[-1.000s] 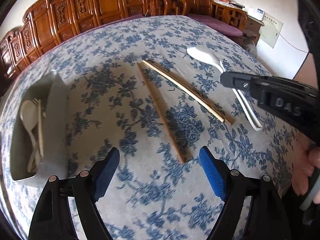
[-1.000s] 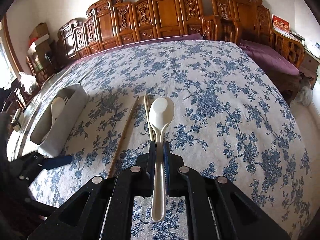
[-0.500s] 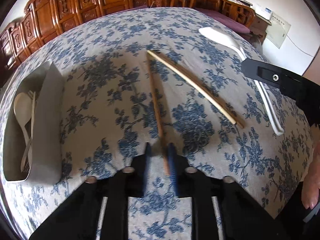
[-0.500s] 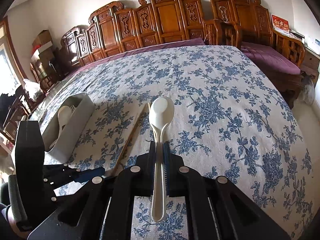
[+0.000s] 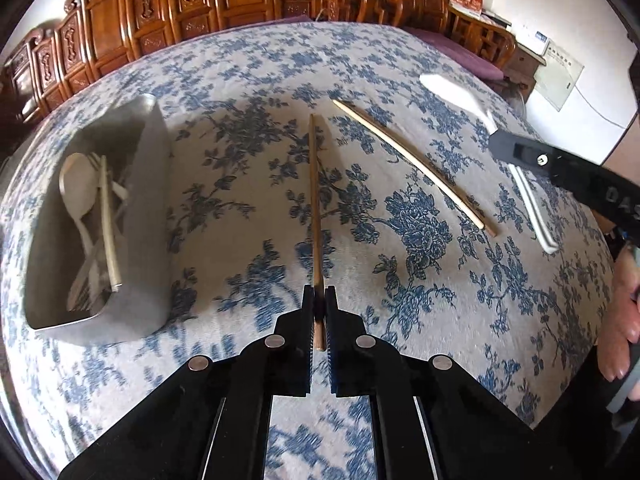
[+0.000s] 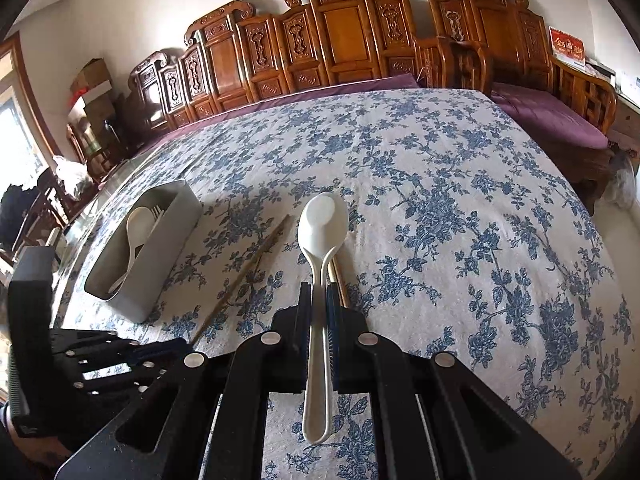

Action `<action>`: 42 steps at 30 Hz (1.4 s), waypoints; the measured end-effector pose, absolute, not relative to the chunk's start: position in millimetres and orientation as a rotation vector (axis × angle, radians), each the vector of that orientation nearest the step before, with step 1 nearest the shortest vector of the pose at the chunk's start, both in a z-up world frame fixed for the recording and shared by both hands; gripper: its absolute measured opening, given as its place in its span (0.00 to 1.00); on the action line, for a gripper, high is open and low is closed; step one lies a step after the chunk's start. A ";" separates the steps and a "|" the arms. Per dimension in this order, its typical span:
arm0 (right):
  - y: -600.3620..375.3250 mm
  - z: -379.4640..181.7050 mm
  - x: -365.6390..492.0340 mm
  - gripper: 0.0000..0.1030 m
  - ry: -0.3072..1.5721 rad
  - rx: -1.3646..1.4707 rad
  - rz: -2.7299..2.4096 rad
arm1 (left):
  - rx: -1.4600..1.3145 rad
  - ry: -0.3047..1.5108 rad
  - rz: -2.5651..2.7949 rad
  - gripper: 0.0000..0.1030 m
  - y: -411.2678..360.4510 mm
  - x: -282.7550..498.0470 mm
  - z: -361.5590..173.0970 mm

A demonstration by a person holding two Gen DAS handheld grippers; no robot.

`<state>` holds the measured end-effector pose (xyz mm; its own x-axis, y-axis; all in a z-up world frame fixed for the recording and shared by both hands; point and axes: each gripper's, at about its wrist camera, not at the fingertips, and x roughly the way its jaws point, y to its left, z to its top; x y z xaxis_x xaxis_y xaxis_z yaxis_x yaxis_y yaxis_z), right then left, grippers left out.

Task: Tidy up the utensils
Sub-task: 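Grasp a single wooden chopstick with the left gripper while the right gripper holds the spoon, then carry the chopstick with the left gripper into the grey tray and release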

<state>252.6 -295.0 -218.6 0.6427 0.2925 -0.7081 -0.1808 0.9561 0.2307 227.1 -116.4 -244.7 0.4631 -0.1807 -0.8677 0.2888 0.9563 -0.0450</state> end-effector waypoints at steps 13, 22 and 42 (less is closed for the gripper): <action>-277.5 -224.2 248.9 0.09 0.847 0.100 0.281 | 0.125 0.944 -0.278 0.04 -98.9 210.9 -204.7; -272.8 -217.0 243.6 0.09 0.834 0.082 0.298 | 0.109 0.905 -0.261 0.04 -87.9 207.8 -182.4; -200.9 -168.6 234.8 0.09 0.787 -0.042 0.373 | 0.092 0.912 -0.177 0.04 -4.0 204.6 -170.9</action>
